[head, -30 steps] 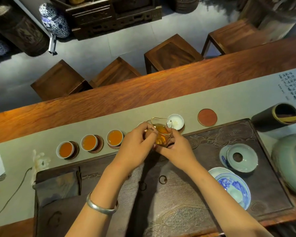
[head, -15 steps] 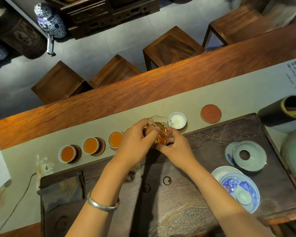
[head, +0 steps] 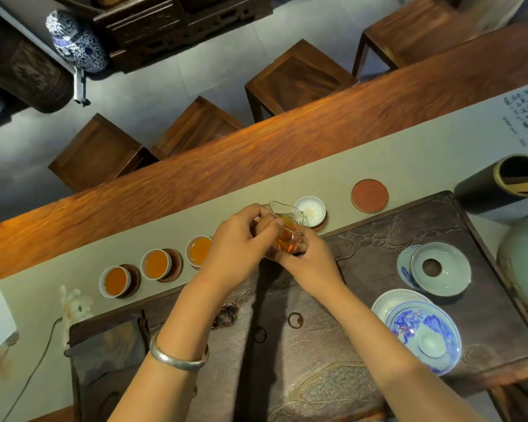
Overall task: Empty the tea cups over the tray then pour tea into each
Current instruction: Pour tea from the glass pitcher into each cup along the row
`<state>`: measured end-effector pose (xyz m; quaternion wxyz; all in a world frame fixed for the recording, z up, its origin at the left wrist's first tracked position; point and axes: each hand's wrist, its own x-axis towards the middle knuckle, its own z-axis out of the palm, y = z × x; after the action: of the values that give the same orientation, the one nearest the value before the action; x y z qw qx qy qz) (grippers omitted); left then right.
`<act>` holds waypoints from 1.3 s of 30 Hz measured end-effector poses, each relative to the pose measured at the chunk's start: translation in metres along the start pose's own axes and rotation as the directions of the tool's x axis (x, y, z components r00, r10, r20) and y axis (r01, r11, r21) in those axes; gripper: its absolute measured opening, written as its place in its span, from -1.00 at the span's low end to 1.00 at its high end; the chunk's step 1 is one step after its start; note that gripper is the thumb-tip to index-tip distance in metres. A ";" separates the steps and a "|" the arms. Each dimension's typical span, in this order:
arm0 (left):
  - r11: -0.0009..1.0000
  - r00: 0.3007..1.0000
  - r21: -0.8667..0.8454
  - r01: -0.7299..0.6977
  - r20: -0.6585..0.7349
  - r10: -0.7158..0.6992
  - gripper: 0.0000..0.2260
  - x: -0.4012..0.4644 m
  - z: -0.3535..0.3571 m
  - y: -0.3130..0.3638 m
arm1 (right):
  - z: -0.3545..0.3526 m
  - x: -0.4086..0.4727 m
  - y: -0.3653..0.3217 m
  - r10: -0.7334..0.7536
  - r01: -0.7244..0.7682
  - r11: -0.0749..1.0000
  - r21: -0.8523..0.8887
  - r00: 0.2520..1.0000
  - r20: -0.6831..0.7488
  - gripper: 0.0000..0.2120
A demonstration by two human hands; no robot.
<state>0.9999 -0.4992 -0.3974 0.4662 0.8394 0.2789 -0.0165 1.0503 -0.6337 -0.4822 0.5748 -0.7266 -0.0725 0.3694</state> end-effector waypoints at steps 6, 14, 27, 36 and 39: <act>0.999 1.000 0.031 -0.010 0.014 0.009 -0.85 0.003 0.001 0.005 | -0.002 0.002 0.003 0.013 -0.013 1.000 0.005 1.000 0.006 -0.29; 0.998 1.000 0.059 -0.021 0.021 0.020 -0.84 0.008 0.002 0.006 | -0.004 0.005 0.005 0.025 -0.025 1.000 0.015 1.000 0.012 -0.30; 0.997 0.999 0.069 -0.032 0.040 0.029 -0.84 0.011 0.001 0.007 | 0.001 0.005 0.005 0.043 -0.043 0.997 0.064 0.999 -0.001 -0.29; 0.996 0.998 0.086 -0.025 0.054 0.021 -0.84 0.013 0.001 0.010 | 0.002 0.003 0.002 0.056 -0.054 0.995 0.084 0.998 -0.017 -0.33; 0.995 0.998 0.096 -0.028 0.059 0.022 -0.84 0.015 0.001 0.011 | 0.001 0.004 0.004 0.061 -0.059 0.994 0.090 0.998 -0.016 -0.37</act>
<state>1.0183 -0.4982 -0.3937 0.4333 0.8635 0.2536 -0.0485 1.0511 -0.6321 -0.4872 0.5962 -0.7053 -0.0285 0.3825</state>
